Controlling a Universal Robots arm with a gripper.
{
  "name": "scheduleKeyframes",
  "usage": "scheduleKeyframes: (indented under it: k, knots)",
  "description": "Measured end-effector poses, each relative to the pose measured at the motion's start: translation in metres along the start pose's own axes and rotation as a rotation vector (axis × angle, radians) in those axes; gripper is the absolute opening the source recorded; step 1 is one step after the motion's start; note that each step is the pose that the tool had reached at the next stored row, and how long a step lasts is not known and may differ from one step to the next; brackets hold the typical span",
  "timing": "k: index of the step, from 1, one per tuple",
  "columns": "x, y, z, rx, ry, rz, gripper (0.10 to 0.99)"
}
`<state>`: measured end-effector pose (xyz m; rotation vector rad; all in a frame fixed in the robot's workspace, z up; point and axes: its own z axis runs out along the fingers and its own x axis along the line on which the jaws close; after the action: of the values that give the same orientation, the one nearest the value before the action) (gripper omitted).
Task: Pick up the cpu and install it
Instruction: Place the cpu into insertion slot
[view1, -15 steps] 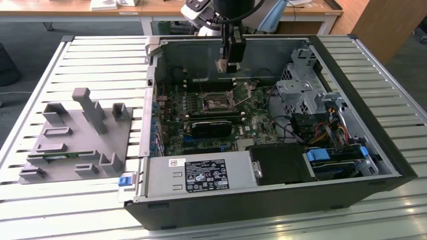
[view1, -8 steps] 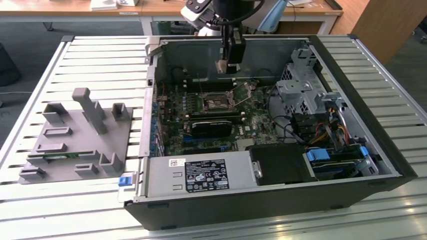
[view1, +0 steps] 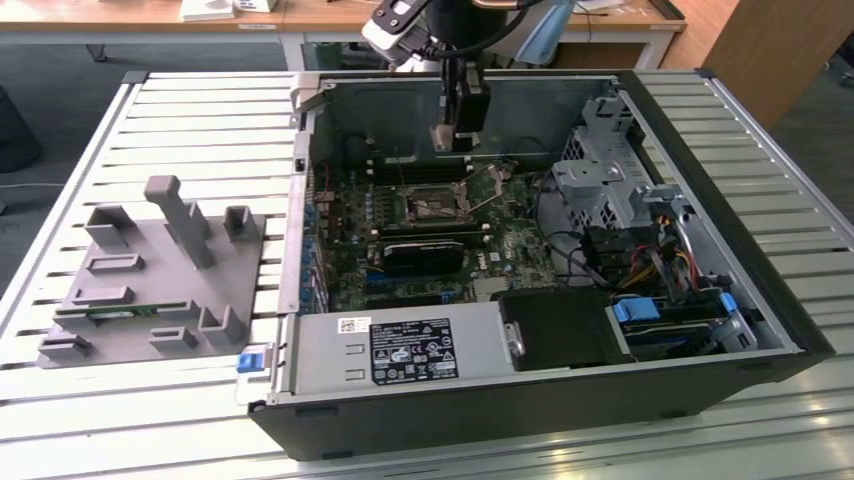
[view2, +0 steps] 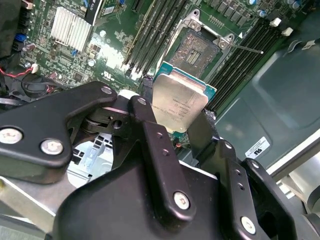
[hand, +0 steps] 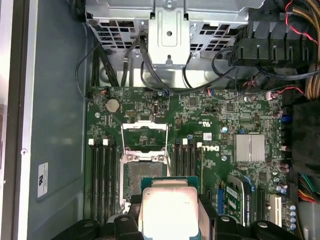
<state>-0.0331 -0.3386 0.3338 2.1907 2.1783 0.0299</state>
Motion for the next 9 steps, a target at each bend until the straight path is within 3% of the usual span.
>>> scheduleKeyframes:
  k: [6, 9]
  knots:
    - [0.0013, -0.0003, 0.0071, 0.0, -0.0017, -0.002, 0.525]
    - [0.0014, -0.0007, 0.0107, -0.001, -0.0004, -0.028, 0.525]
